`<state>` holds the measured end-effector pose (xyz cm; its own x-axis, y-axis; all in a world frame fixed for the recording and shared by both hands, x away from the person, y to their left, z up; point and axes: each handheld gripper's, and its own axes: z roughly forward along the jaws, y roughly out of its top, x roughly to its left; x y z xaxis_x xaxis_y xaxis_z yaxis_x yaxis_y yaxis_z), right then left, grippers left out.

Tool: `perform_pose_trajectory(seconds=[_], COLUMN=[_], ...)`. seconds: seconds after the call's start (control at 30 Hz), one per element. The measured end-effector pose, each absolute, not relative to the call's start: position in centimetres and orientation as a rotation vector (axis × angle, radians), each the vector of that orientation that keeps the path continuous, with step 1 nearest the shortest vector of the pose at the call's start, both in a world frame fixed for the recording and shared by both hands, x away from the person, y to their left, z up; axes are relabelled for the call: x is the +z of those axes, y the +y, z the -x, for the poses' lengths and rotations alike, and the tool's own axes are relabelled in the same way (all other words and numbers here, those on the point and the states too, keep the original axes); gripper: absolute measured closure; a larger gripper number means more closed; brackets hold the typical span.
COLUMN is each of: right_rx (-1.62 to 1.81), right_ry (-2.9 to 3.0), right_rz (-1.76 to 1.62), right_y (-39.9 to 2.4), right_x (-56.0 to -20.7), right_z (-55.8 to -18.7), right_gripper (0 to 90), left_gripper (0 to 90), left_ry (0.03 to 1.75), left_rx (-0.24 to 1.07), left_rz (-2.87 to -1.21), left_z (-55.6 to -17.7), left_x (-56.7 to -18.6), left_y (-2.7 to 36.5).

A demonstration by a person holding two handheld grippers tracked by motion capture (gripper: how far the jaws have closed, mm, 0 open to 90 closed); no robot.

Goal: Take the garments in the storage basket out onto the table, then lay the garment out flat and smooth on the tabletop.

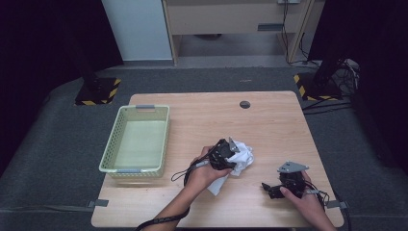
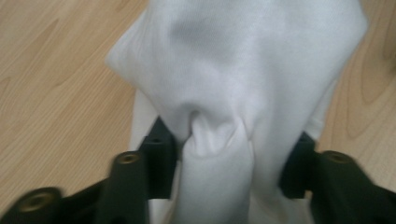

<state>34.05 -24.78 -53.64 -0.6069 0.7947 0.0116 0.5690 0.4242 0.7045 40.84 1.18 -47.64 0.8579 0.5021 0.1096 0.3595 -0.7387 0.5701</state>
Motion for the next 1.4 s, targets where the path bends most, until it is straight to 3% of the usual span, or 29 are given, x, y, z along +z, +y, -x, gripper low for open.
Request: perform_pose_trajectory(seconds=[0.1,0.43,0.57,0.6,0.7,0.77,0.8,0.87,0.9,1.2,1.4], right_rx=[0.980,0.980,0.980,0.980,0.980,0.979,0.979,0.980,0.979,0.978,0.977], right_ry=[2.360,2.359,2.359,2.359,2.360,2.359,2.359,2.359,2.359,2.359,2.358], right_rz=[-1.174,-1.174,-1.174,-1.174,-1.174,-1.174,-1.174,-1.174,-1.174,-1.172,-1.177], right_y=[-24.8,-24.8,-24.8,-24.8,-24.8,-24.8,-24.8,-24.8,-24.8,-24.8,-24.8], right_x=[-53.6,-53.6,-53.6,-53.6,-53.6,-53.6,-53.6,-53.6,-53.6,-53.6,-53.6], right_z=[-34.1,-34.1,-34.1,-34.1,-34.1,-34.1,-34.1,-34.1,-34.1,-34.0,-34.0], right_gripper=[0.4,0.4,0.4,0.4,0.4,0.4,0.4,0.4,0.4,0.4,0.4], left_gripper=[36.1,27.8,28.3,29.5,44.3,61.8,64.8,82.2,86.1,88.4,85.6], left_ry=[0.619,0.631,0.599,0.587,0.543,0.527,0.539,0.544,0.547,0.625,0.789], left_rx=[0.387,0.401,0.470,0.500,0.502,0.494,0.482,0.424,0.425,0.466,0.528], left_rz=[-2.459,-2.391,-2.366,-2.360,-2.374,-2.407,-2.413,-2.425,-2.422,-2.293,-2.241], left_z=[-40.5,-39.4,-38.5,-38.2,-37.7,-37.8,-38.0,-38.3,-38.4,-39.7,-43.1], left_x=[-47.1,-45.8,-45.4,-45.1,-44.9,-45.1,-45.3,-45.4,-45.3,-41.8,-43.8], left_y=[1.2,2.1,1.5,1.3,0.8,0.5,0.4,0.4,0.4,3.5,6.6])
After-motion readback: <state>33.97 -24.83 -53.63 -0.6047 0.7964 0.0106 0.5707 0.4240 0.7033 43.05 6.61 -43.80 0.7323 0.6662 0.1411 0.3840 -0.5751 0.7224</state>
